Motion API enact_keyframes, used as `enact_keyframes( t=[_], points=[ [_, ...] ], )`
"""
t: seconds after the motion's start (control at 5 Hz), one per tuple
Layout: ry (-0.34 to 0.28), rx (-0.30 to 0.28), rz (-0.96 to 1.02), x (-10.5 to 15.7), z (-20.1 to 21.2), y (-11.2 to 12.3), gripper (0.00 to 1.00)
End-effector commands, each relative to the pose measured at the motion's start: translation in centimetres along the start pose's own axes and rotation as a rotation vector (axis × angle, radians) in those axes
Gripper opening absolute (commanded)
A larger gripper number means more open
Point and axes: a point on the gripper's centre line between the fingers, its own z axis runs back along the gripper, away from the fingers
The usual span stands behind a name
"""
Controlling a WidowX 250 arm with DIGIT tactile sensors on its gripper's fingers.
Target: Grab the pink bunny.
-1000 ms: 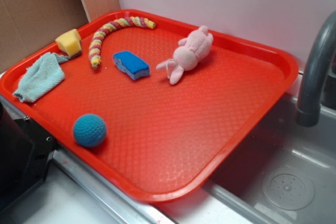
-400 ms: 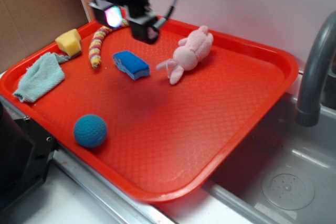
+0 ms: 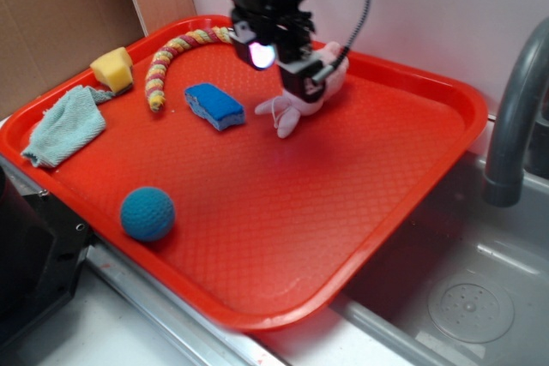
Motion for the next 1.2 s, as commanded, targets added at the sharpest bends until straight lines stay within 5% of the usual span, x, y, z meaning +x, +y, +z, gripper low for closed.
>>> enact_keyframes(
  t=[0.0, 0.4, 0.6, 0.8, 1.0],
  points=[
    [-0.037, 0.028, 0.067, 1.5, -1.1, 0.6, 0.0],
    [-0.079, 0.09, 0.101, -2.8, 6.0, 2.6, 0.0],
    [-0.068, 0.046, 0.137, -6.4, 11.4, 3.5, 0.0],
    [0.007, 0.105, 0.176, -8.6, 14.5, 2.3, 0.0],
    [0.011, 0.135, 0.183, -10.1, 15.4, 0.4, 0.0]
  ],
)
